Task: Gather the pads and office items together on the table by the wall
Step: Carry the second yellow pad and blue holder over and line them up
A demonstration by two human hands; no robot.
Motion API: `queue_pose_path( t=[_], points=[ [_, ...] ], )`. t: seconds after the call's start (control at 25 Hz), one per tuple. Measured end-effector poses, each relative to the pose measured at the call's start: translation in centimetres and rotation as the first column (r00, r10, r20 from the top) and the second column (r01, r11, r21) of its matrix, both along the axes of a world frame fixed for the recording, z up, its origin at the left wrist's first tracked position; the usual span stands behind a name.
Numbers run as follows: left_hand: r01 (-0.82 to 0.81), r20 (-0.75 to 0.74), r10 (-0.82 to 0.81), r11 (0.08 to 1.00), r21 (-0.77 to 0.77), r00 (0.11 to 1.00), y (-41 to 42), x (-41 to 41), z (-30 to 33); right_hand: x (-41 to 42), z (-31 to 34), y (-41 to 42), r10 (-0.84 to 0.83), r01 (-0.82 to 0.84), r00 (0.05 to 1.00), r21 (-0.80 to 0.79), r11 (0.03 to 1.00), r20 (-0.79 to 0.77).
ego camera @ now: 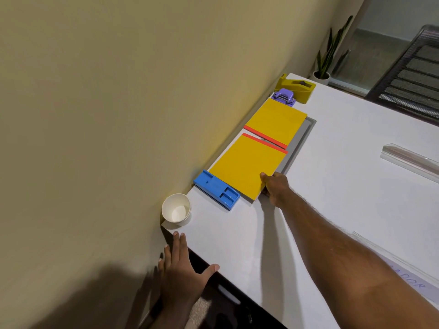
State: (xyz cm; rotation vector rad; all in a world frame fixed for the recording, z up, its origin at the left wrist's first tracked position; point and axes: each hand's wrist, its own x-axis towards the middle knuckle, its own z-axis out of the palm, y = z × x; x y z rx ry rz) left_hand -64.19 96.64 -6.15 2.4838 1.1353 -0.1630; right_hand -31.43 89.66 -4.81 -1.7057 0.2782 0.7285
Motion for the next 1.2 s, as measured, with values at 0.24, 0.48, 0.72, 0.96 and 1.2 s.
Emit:
queue_pose_path(
  t=[0.24,0.48,0.72,0.96,1.2],
  points=[
    [-0.009,-0.007,0.009,1.000,0.028,1.000,0.0,0.2,-0.3,0.9,-0.6,0.6,-0.003,0.004,1.000,-0.069,0.998,0.020],
    [-0.015,-0.008,0.015,0.999,0.049,1.000,0.0,0.2,-0.5,1.0,0.0,0.6,0.033,-0.011,0.992,-0.180,0.984,0.118],
    [0.006,-0.006,-0.006,0.997,0.079,1.000,-0.1,0.1,-0.3,1.3,0.3,-0.7,0.269,-0.132,0.925,-0.436,0.890,0.269],
    [0.012,-0.003,-0.012,0.995,0.099,1.000,0.0,0.1,-0.6,1.8,0.2,-0.9,0.304,-0.183,0.926,-0.438,0.880,0.223],
    [-0.008,0.017,0.007,0.998,0.067,1.000,-0.1,0.0,-0.6,0.7,1.8,-0.8,0.435,-0.152,0.843,-0.636,0.756,0.315]
  ],
)
